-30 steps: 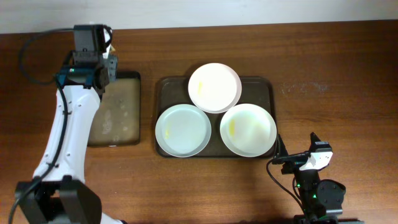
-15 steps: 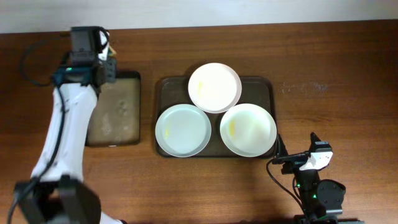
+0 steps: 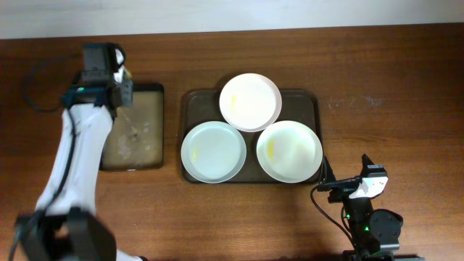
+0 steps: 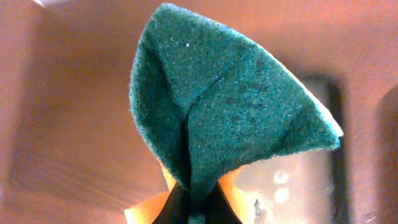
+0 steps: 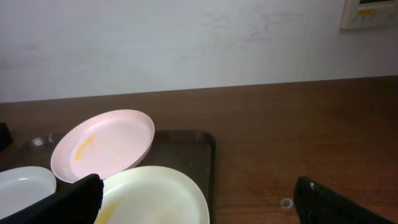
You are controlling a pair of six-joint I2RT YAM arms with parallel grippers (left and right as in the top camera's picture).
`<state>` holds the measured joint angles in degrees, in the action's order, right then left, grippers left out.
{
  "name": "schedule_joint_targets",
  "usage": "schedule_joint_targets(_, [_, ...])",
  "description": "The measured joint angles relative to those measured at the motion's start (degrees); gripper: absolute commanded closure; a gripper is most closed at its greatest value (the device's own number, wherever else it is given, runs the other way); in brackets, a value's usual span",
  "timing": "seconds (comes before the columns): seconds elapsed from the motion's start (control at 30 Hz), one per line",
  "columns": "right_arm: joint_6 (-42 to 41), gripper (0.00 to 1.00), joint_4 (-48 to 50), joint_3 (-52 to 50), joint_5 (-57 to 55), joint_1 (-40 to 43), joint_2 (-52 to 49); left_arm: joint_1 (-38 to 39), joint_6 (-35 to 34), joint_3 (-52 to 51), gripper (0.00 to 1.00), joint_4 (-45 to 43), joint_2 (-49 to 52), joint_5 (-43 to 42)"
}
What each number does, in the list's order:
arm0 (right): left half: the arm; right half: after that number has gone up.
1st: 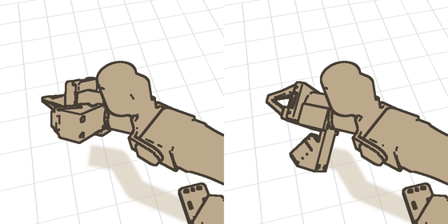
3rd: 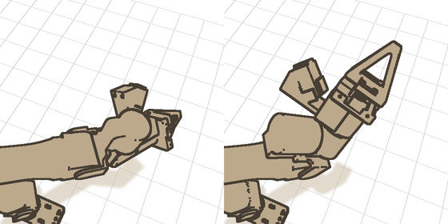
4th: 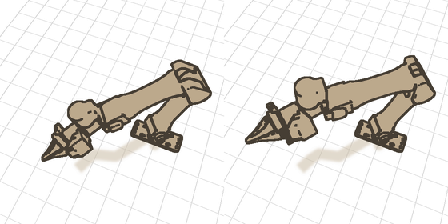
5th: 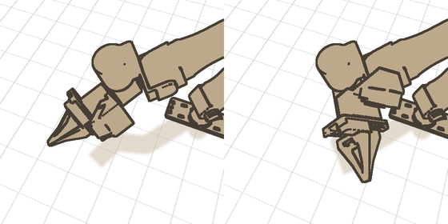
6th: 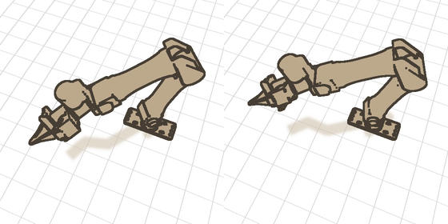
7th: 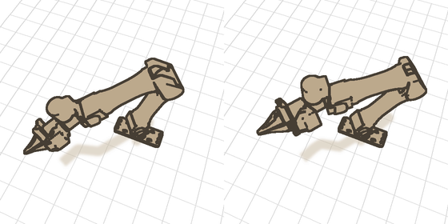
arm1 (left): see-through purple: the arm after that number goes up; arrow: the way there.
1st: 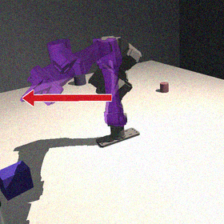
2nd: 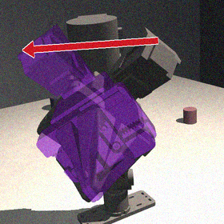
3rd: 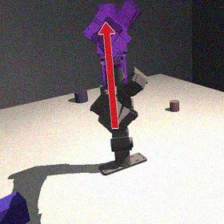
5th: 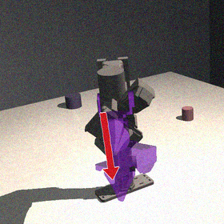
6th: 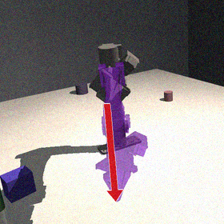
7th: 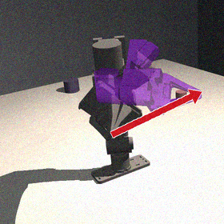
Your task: Clean dirty plates on tray and stack at the side
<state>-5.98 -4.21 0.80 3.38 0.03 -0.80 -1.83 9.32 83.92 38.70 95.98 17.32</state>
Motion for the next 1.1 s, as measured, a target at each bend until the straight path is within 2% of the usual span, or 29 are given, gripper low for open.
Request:
schedule_joint_targets(0.1, [0.0, 0.02, 0.0, 0.0, 0.0, 0.0, 0.0, 0.3, 0.0, 1.0, 1.00, -1.2, -7.1, -0.1])
schedule_joint_targets(0.17, [0.0, 0.02, 0.0, 0.0, 0.0, 0.0, 0.0, -0.5, 0.0, -1.5, 1.00, -3.8, -7.5, 0.0])
schedule_joint_targets(0.33, [0.0, 0.02, 0.0, 0.0, 0.0, 0.0, 0.0, -1.9, 0.0, -10.4, 1.00, -3.0, 2.7, 0.0])
schedule_joint_targets(0.4, [0.0, 0.02, 0.0, 0.0, 0.0, 0.0, 0.0, -1.4, 0.0, -10.5, 1.00, -0.6, 4.2, 0.0])
schedule_joint_targets(0.5, [0.0, 0.02, 0.0, 0.0, 0.0, 0.0, 0.0, -0.2, -0.7, -6.6, 1.00, 3.7, 0.7, 0.0])
schedule_joint_targets(0.6, [0.0, 0.02, 0.0, 0.0, 0.0, 0.0, 0.0, 1.9, -2.8, -2.9, 1.00, 4.3, -7.0, -0.3])
schedule_joint_targets(0.7, [0.0, 0.02, 0.0, 0.0, 0.0, 0.0, 0.0, 4.8, -4.8, -0.3, 1.00, 5.3, -18.7, -5.0])
schedule_joint_targets(0.8, [0.0, 0.02, 0.0, 0.0, 0.0, 0.0, 0.0, 7.3, -6.7, 0.3, 1.00, 10.0, -26.2, -14.7])
schedule_joint_targets(0.97, [0.0, 0.02, 0.0, 0.0, 0.0, 0.0, 0.0, 11.6, -9.6, -1.3, 1.00, 17.1, -24.7, -24.5])
schedule_joint_targets(1.1, [0.0, 0.02, 0.0, 0.0, 0.0, 0.0, 0.0, 15.1, -17.3, -7.0, 1.00, 17.3, -20.3, -26.6])
